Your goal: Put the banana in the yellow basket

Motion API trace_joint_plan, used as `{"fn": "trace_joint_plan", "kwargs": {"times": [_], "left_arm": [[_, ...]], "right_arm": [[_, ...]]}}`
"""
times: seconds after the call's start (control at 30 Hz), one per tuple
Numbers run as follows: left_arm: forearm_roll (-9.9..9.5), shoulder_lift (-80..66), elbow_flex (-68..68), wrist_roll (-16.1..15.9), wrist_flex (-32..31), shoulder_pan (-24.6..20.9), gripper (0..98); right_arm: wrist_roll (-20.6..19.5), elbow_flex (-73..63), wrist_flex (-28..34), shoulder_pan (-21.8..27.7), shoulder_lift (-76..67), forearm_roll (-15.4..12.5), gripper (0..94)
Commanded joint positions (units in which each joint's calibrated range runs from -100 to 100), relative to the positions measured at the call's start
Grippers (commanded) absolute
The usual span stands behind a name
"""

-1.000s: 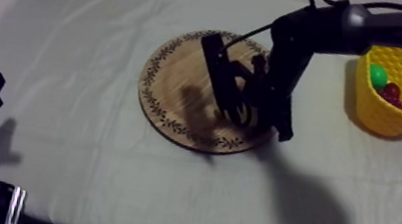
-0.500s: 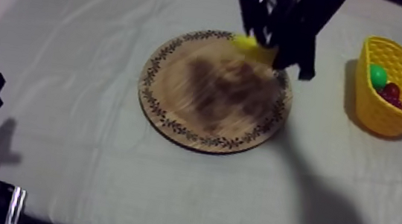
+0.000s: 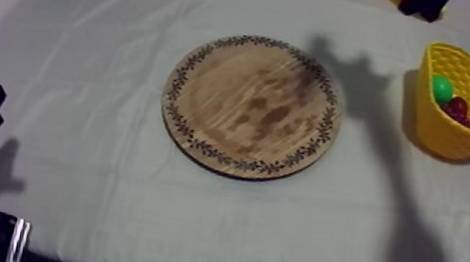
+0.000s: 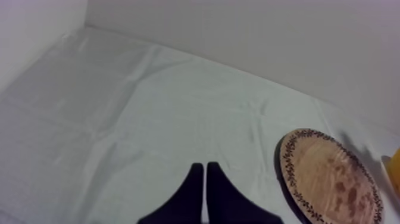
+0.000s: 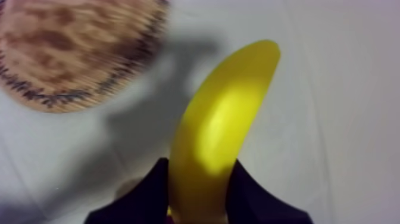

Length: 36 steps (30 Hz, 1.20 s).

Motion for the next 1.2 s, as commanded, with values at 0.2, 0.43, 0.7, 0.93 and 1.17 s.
{"fn": "trace_joint_plan", "kwargs": {"times": [0.2,0.43,0.7,0.93,1.17], "left_arm": [[0.02,0.0,0.0,0.0,0.0,0.0,0.1],[0.02,0.0,0.0,0.0,0.0,0.0,0.1],[0.02,0.0,0.0,0.0,0.0,0.0,0.1],[0.02,0.0,0.0,0.0,0.0,0.0,0.1],[0.02,0.0,0.0,0.0,0.0,0.0,0.1]], "right_arm": [[-2.5,3.1,-3.3,8.1,0.0,0.8,24.2],[-4.4,10.0,-8.4,10.6,-1.1,2.6,27.0],[-7.3,14.6,-13.4,13.4,-1.4,3.6,61.1],[-8.6,18.3,-14.4,14.5,-6.7,3.0,74.1],[-10.1,23.6,-16.1,14.3,-19.6,-0.9,62.1]]}}
